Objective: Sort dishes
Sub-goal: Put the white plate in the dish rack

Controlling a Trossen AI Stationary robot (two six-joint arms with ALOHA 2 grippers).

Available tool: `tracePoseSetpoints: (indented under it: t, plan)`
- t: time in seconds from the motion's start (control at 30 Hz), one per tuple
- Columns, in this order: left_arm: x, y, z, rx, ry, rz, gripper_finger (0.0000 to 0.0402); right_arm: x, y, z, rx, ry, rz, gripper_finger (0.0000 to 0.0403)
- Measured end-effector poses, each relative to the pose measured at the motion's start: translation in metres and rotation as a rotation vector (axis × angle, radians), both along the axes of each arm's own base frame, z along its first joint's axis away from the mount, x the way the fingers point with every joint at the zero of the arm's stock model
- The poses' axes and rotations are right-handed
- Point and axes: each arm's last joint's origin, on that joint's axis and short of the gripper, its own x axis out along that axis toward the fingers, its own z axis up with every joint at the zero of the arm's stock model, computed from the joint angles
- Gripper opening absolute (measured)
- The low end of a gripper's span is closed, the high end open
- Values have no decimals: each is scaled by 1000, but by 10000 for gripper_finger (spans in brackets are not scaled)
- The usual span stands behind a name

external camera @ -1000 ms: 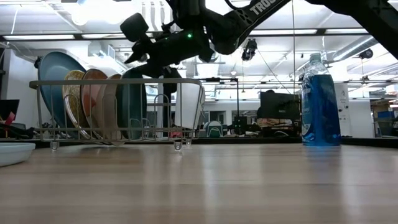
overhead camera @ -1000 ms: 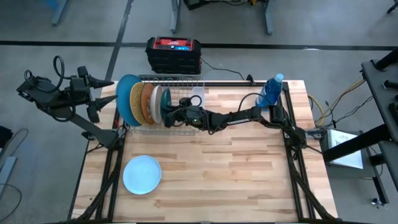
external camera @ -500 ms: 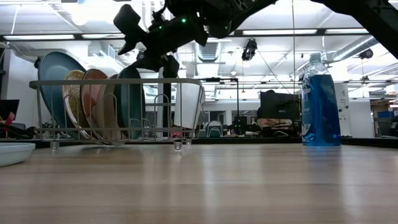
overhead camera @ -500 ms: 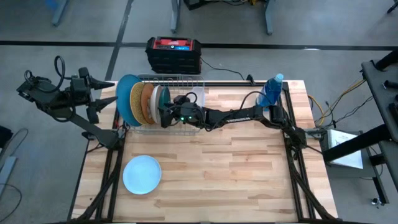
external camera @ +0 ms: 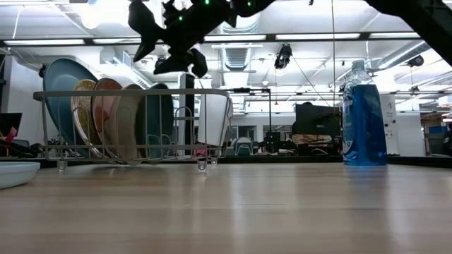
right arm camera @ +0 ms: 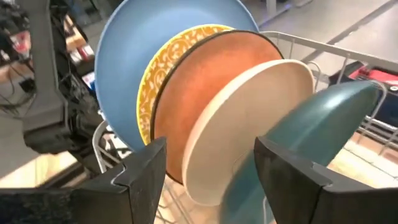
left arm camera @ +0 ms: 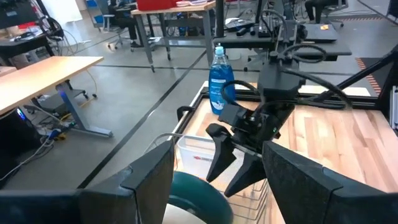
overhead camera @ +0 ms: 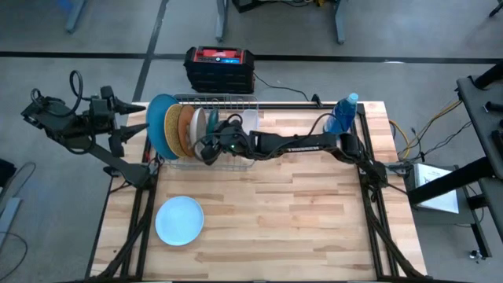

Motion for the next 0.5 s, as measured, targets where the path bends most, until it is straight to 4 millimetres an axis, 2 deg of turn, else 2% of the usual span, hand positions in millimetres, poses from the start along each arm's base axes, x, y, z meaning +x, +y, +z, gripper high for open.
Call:
tracePoseSetpoints:
  t: [0.33,0.5]
  plan:
    - [7,-4,0,5,21,-9,233,-6,8,20,-50,137,44,243]
    - [13,-8,0,-3,44,-53,233,-15,45,32,-125,281,204,230]
